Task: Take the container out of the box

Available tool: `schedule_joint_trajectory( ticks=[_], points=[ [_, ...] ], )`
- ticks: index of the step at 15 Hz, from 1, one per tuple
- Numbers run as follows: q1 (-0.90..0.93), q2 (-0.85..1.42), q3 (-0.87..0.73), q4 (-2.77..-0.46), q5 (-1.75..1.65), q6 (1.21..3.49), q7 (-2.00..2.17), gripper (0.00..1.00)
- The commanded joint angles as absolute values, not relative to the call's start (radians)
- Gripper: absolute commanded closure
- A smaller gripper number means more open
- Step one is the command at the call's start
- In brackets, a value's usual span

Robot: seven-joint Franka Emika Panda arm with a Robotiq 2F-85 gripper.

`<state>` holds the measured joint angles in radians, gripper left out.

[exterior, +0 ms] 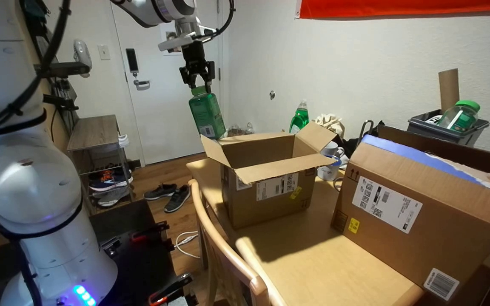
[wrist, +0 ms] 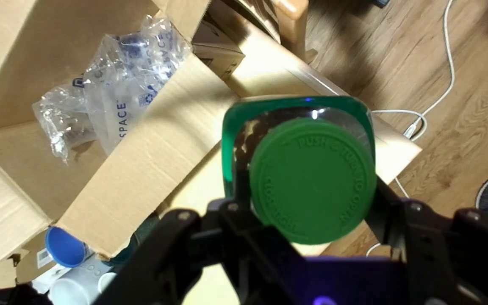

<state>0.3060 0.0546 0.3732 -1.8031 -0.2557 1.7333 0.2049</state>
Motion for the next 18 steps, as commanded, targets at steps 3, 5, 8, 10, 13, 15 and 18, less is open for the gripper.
schedule_joint_trajectory(
  ticks=[3, 5, 8, 10, 13, 15, 18],
  points=[
    [0.357, 0.178, 0.358, -1.638, -0.24, 1.657, 0.297, 0.61],
    [0.373, 0.233, 0.359, -1.564, -0.183, 1.611, 0.305, 0.61],
    [0.388, 0.309, 0.344, -1.461, -0.094, 1.576, 0.347, 0.61],
    [0.391, 0.354, 0.325, -1.402, -0.038, 1.57, 0.379, 0.61],
    [0.391, 0.417, 0.29, -1.322, 0.029, 1.562, 0.407, 0.61],
    [0.393, 0.453, 0.267, -1.28, 0.056, 1.562, 0.424, 0.61],
    [0.394, 0.496, 0.246, -1.235, 0.091, 1.559, 0.42, 0.61]
  ],
)
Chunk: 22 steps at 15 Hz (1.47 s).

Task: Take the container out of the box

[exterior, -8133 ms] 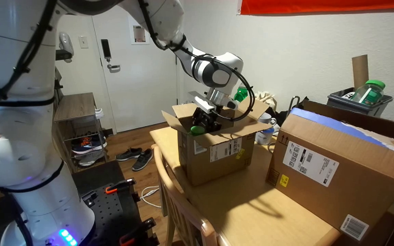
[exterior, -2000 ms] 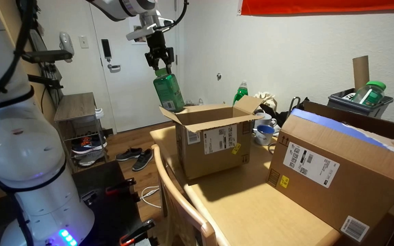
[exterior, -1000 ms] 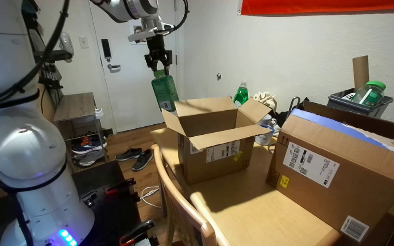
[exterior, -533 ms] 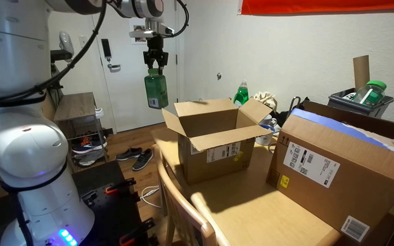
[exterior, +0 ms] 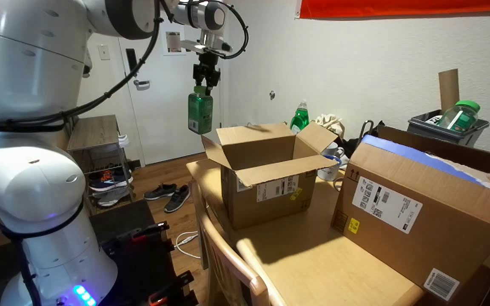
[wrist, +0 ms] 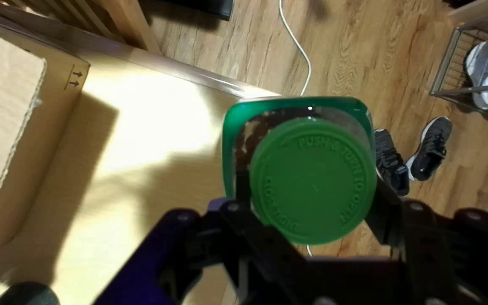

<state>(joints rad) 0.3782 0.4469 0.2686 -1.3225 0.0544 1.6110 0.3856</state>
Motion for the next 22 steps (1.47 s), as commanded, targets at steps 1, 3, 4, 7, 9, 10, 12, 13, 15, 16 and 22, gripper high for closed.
schedule_joint_trajectory(
  ticks=[1, 3, 4, 7, 9, 10, 12, 13, 15, 16, 22],
  points=[
    [0.395, 0.506, 0.24, -1.225, 0.098, 1.561, 0.421, 0.61],
    [0.394, 0.524, 0.231, -1.214, 0.105, 1.563, 0.417, 0.61],
    [0.393, 0.531, 0.226, -1.211, 0.108, 1.563, 0.416, 0.61],
    [0.388, 0.544, 0.212, -1.211, 0.11, 1.568, 0.414, 0.61],
    [0.384, 0.556, 0.203, -1.21, 0.112, 1.567, 0.414, 0.61],
    [0.383, 0.561, 0.199, -1.209, 0.113, 1.566, 0.414, 0.61],
    [0.381, 0.571, 0.191, -1.21, 0.113, 1.567, 0.413, 0.61],
    [0.379, 0.577, 0.19, -1.208, 0.116, 1.563, 0.408, 0.61],
    [0.379, 0.588, 0.185, -1.207, 0.114, 1.563, 0.408, 0.61],
    [0.379, 0.595, 0.182, -1.208, 0.113, 1.564, 0.408, 0.61],
    [0.383, 0.614, 0.16, -1.245, 0.082, 1.611, 0.406, 0.61]
  ],
)
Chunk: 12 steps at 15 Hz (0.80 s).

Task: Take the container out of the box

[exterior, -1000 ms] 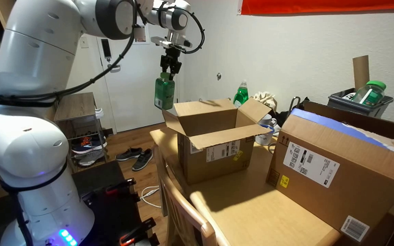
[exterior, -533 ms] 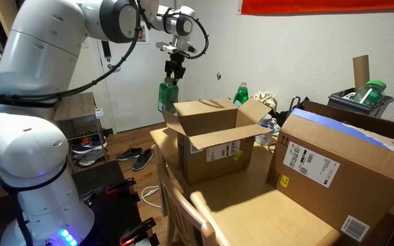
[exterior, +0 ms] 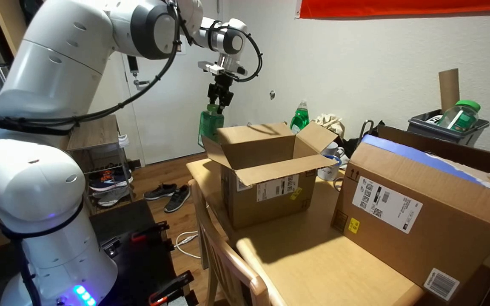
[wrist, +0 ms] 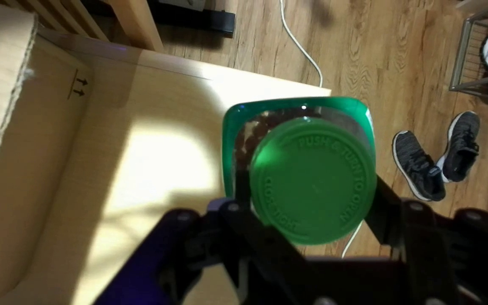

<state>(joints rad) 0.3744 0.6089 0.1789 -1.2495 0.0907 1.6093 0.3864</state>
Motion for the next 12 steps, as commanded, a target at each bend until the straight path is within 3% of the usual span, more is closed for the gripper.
schedule_joint_trajectory(
  ticks=[1, 12],
  points=[
    [0.385, 0.605, 0.157, -1.274, 0.056, 1.654, 0.41, 0.61],
    [0.383, 0.624, 0.108, -1.419, -0.074, 1.996, 0.397, 0.61]
  ],
)
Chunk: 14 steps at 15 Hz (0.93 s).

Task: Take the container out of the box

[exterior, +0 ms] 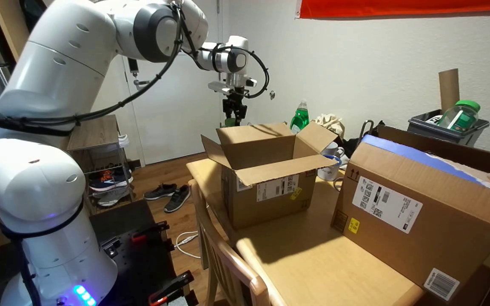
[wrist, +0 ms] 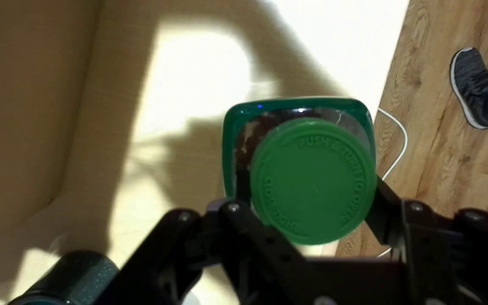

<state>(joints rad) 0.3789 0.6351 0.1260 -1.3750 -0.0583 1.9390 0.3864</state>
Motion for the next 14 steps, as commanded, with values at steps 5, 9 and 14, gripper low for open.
schedule_joint_trajectory(
  ticks=[5, 9, 14],
  points=[
    [0.376, 0.637, 0.094, -1.459, -0.072, 2.057, 0.39, 0.61],
    [0.372, 0.641, 0.094, -1.47, -0.067, 2.064, 0.376, 0.11],
    [0.372, 0.643, 0.092, -1.471, -0.068, 2.064, 0.378, 0.0]
  ],
)
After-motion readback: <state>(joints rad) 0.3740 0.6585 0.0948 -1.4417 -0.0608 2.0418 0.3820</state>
